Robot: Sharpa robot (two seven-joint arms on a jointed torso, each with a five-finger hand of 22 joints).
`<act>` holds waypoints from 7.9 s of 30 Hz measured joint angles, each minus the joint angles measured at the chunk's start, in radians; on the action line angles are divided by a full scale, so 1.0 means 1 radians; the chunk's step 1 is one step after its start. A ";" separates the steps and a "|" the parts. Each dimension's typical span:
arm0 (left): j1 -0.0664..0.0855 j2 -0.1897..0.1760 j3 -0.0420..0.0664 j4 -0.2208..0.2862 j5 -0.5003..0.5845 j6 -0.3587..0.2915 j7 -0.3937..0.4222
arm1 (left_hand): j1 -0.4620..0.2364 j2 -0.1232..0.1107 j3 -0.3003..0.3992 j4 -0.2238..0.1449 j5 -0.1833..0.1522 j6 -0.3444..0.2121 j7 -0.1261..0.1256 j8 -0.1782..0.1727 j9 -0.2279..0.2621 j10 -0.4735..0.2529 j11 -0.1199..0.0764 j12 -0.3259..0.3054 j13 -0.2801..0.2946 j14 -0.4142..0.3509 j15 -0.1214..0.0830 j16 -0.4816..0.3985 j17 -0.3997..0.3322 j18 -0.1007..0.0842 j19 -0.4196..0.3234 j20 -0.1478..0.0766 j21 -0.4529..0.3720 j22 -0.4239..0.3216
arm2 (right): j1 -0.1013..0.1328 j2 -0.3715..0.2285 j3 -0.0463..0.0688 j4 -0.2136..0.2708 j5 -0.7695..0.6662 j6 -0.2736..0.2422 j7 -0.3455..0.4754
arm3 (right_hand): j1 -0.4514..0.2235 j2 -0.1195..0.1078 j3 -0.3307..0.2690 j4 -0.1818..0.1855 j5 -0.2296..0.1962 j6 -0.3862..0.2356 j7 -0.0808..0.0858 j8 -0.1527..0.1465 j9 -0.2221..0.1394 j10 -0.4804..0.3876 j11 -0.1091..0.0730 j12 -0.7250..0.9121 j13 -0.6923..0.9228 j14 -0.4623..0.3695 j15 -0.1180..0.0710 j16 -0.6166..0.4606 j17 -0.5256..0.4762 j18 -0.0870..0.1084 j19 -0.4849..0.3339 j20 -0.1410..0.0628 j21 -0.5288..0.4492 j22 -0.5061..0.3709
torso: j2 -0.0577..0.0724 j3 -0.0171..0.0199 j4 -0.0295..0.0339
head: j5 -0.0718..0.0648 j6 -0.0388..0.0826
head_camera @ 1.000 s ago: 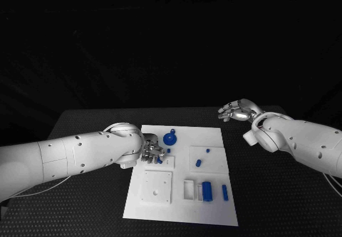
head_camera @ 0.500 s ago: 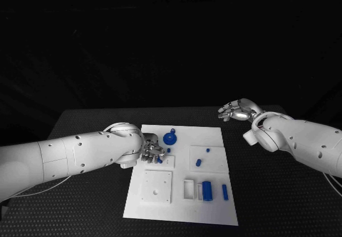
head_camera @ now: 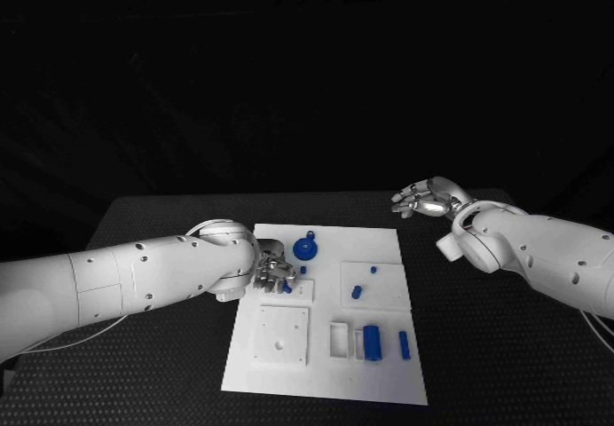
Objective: Assemble the parts on the task board
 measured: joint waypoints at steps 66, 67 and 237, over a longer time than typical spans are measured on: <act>-0.001 0.000 0.002 0.007 -0.035 0.011 -0.004 | -0.091 0.057 0.029 -0.006 0.014 0.003 0.002 0.021 -0.014 -0.002 0.002 0.063 -0.002 -0.004 0.004 0.062 -0.024 0.000 -0.018 0.004 -0.012 0.026 | 0.000 -0.002 0.000 0.004 0.001 0.004 -0.001 | 0.000 0.000 0.003 -0.003 0.026 0.000 0.000 0.003 -0.005 0.000 0.000 0.000 -0.005 -0.003 0.003 0.000 -0.006 0.000 0.000 0.000 -0.008 0.009 | 0.000 -0.0007 0.0005 | -0.001 -0.008; -0.002 0.000 0.002 0.007 -0.036 0.011 -0.004 | -0.086 0.052 0.030 -0.007 0.014 0.003 0.002 0.021 -0.014 -0.002 0.002 0.063 -0.002 -0.004 0.004 0.064 -0.024 0.000 -0.018 0.004 -0.012 0.027 | 0.000 -0.002 0.000 0.005 0.001 0.004 -0.001 | 0.000 0.000 0.003 -0.003 0.026 0.000 0.000 0.003 -0.005 0.000 0.000 0.000 -0.005 -0.003 0.003 0.000 -0.006 0.000 0.000 0.000 -0.008 0.008 | 0.000 -0.0007 0.0005 | -0.001 -0.008; 0.046 0.091 0.034 -0.320 0.091 0.028 0.042 | 0.148 -0.208 -0.162 0.298 -0.203 -0.221 0.044 -0.151 -0.158 -0.268 0.123 -0.357 -0.243 -0.150 0.072 -0.220 -0.141 -0.031 -0.113 0.027 -0.229 0.033 | 0.000 0.010 0.000 -0.031 0.009 0.010 -0.002 | -0.013 0.002 -0.011 -0.005 0.084 -0.007 0.007 0.008 -0.018 0.003 0.003 0.000 -0.016 -0.012 0.005 0.012 -0.019 0.000 0.000 0.000 -0.043 0.031 | 0.000 -0.0001 0.0005 | -0.010 0.016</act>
